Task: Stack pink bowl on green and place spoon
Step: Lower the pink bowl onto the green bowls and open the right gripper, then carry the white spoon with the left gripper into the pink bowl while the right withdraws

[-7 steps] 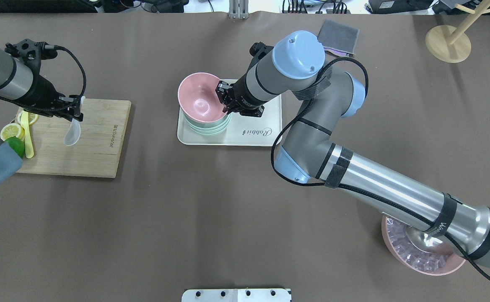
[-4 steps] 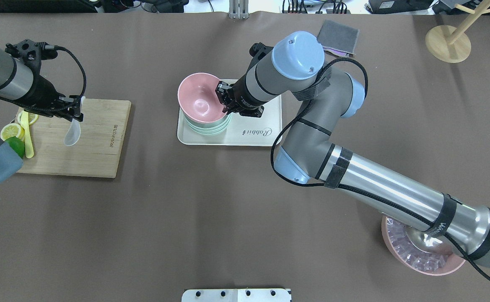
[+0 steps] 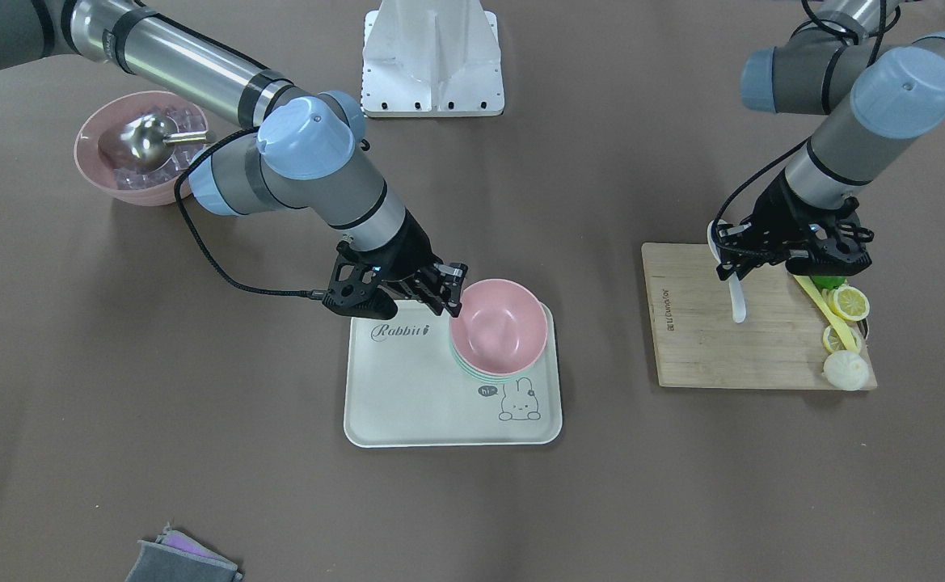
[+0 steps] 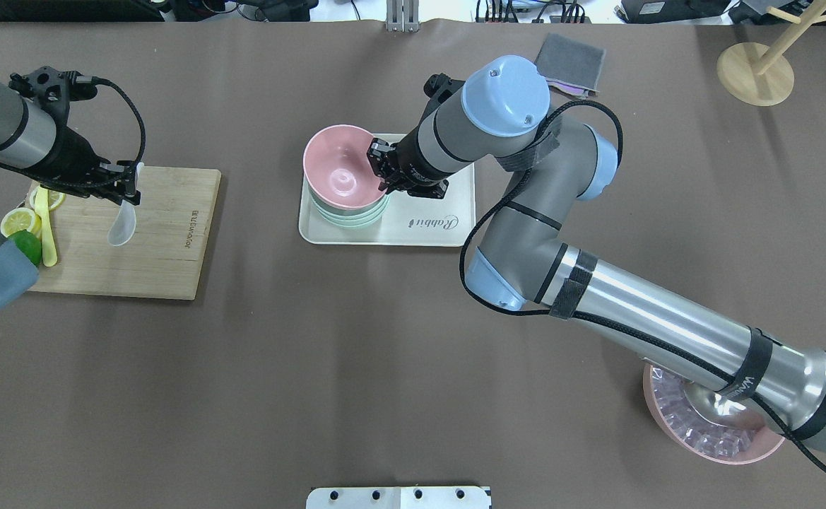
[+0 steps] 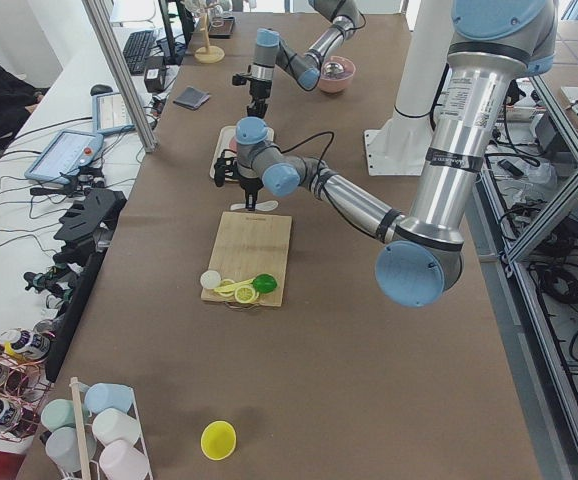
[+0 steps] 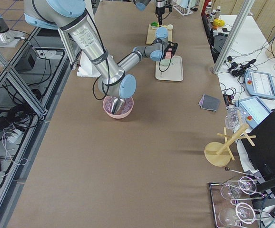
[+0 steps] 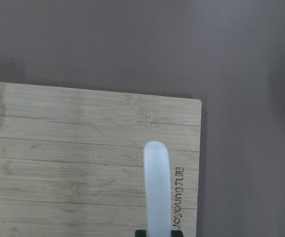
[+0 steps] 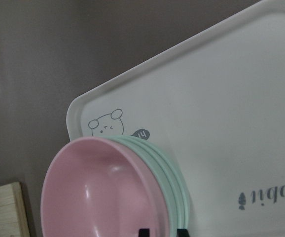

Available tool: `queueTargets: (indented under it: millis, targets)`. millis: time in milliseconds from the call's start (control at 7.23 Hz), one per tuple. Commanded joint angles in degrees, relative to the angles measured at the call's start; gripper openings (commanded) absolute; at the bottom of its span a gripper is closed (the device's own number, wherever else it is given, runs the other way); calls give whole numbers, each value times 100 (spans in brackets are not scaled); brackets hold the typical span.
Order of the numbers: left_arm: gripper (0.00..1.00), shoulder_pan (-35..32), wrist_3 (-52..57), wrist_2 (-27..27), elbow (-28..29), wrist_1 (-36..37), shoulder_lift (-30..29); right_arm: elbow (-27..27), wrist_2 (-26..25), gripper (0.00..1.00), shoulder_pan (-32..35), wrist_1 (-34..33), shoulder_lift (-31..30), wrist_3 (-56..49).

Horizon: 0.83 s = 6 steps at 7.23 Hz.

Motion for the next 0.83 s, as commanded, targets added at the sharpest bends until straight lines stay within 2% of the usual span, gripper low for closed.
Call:
queueTargets:
  millis: [0, 138, 415, 553, 691]
  targets:
    - [0, 0, 0, 0, 0, 0, -40, 56, -165, 100, -26, 10, -30, 46]
    - [0, 0, -26, 0, 0, 26, -205, 126, -156, 100, -8, 2, -39, 46]
    - [0, 26, -271, 0, 122, -8, -898, 205, -34, 100, 175, -16, -57, 3]
    - [0, 61, -647, 17, 428, -139, -1510, 284, 124, 100, 324, -7, -179, -102]
    - [0, 210, -711, 70, 761, -671, -1760, 485, 291, 100, 482, -16, -493, -512]
